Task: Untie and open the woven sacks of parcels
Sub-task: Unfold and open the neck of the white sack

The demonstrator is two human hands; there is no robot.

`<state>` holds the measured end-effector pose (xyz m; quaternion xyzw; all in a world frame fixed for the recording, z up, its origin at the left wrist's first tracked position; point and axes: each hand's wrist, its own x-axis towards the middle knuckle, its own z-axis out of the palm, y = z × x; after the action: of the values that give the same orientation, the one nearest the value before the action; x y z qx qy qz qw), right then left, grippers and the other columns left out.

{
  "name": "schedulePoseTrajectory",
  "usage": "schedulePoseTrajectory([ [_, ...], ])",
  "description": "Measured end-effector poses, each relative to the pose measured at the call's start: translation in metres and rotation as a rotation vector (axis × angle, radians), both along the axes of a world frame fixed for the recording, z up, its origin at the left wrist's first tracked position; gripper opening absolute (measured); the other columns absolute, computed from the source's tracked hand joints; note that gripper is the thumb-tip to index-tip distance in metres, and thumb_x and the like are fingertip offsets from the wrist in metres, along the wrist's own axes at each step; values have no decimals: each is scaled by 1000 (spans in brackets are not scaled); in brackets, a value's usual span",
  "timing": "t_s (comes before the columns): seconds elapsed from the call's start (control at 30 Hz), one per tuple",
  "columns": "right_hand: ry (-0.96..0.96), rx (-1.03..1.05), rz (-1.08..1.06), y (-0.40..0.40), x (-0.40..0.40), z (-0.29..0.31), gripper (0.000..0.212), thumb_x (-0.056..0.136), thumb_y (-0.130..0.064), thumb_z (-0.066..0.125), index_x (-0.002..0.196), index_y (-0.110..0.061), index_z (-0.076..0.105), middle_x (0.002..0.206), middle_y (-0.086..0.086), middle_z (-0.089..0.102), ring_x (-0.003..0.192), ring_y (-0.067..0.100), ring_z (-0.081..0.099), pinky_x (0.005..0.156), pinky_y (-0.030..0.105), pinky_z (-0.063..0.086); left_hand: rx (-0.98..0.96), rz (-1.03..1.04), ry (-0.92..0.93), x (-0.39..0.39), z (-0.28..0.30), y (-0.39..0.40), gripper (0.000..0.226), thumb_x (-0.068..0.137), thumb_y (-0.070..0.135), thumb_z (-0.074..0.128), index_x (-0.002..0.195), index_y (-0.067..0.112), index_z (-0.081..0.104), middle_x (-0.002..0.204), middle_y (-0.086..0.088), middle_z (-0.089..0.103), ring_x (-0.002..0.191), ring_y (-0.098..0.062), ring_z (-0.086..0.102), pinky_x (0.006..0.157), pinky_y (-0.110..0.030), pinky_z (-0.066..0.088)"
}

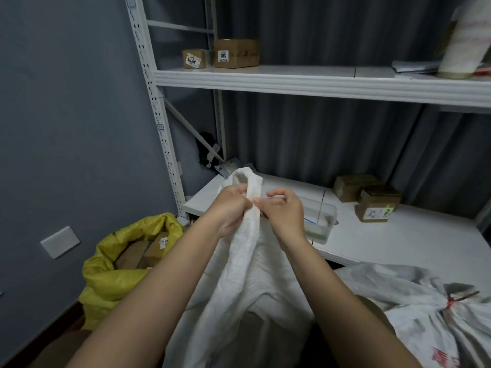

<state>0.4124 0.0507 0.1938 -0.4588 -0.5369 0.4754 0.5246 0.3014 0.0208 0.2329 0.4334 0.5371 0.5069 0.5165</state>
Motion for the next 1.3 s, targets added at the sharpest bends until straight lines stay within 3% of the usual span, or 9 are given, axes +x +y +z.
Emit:
schedulePoseTrajectory([
  [0.23, -204, 180, 85, -15, 1, -9, 25, 83, -21, 71, 108, -20, 71, 89, -3, 71, 83, 9, 66, 80, 22, 51, -11, -70, -319, -1, 2, 2, 45, 83, -6, 26, 122, -8, 48, 92, -22, 56, 80, -29, 62, 81, -38, 54],
  [0.3, -50, 96, 86, -9, 1, -8, 21, 84, -6, 66, 102, -16, 72, 89, 2, 73, 82, 14, 68, 80, 30, 54, -6, -108, -320, -7, 1, 5, 41, 88, 3, 32, 126, -1, 48, 98, -18, 54, 93, -29, 55, 90, -39, 47],
  [0.43, 535, -277, 312, -2, 2, -4, 25, 88, 5, 58, 111, 1, 64, 101, 19, 69, 89, 25, 66, 86, 34, 55, -21, -118, 158, -10, -5, -4, 15, 92, 12, 54, 99, 6, 65, 89, -9, 68, 85, -21, 64, 79, -32, 52],
  [0.6, -88, 106, -55, -4, -5, -13, 15, 84, -13, 68, 95, -21, 63, 95, -2, 60, 72, 6, 60, 77, 21, 51, 62, 178, 261, -1, -15, 0, 17, 84, -7, 55, 80, 4, 67, 59, 0, 67, 56, -10, 61, 58, -21, 49],
  [0.8, -270, 267, -36, -23, -4, -26, 13, 88, -23, 64, 96, -17, 72, 76, -7, 67, 74, 2, 60, 70, 19, 45, 73, 47, 181, 8, -1, 3, 22, 79, -9, 39, 89, -7, 59, 76, -16, 53, 73, -27, 54, 70, -35, 51],
  [0.9, 118, -27, 54, -13, 1, -15, 11, 86, -4, 64, 90, -9, 72, 75, -2, 70, 69, 3, 63, 71, 21, 51, 49, -16, 72, -1, 1, -5, 21, 89, 5, 48, 104, 1, 62, 95, -14, 59, 93, -24, 58, 90, -35, 45],
  [1.03, 546, -321, 327, -3, 5, -6, 23, 88, 5, 58, 110, 0, 64, 95, 17, 70, 82, 22, 69, 83, 31, 57, 46, 44, 330, -8, -18, -12, 17, 89, 11, 59, 99, 15, 71, 96, -5, 73, 93, -21, 69, 90, -40, 54],
  [1.2, -25, 74, -3, -18, 2, -20, 17, 83, -16, 71, 99, -18, 66, 88, -8, 68, 76, -5, 62, 74, 16, 49, 130, 275, 424, -1, -19, 3, 28, 77, -2, 54, 65, 19, 67, 84, 8, 73, 52, -4, 56, 53, -21, 46],
  [1.3, -172, 125, -39, -31, -4, -32, 9, 86, -22, 68, 94, -19, 72, 77, -12, 68, 68, -3, 61, 66, 13, 46, 100, 260, 279, 7, -19, 8, 27, 81, -2, 56, 72, 20, 68, 80, -6, 71, 67, -18, 64, 66, -30, 53],
])
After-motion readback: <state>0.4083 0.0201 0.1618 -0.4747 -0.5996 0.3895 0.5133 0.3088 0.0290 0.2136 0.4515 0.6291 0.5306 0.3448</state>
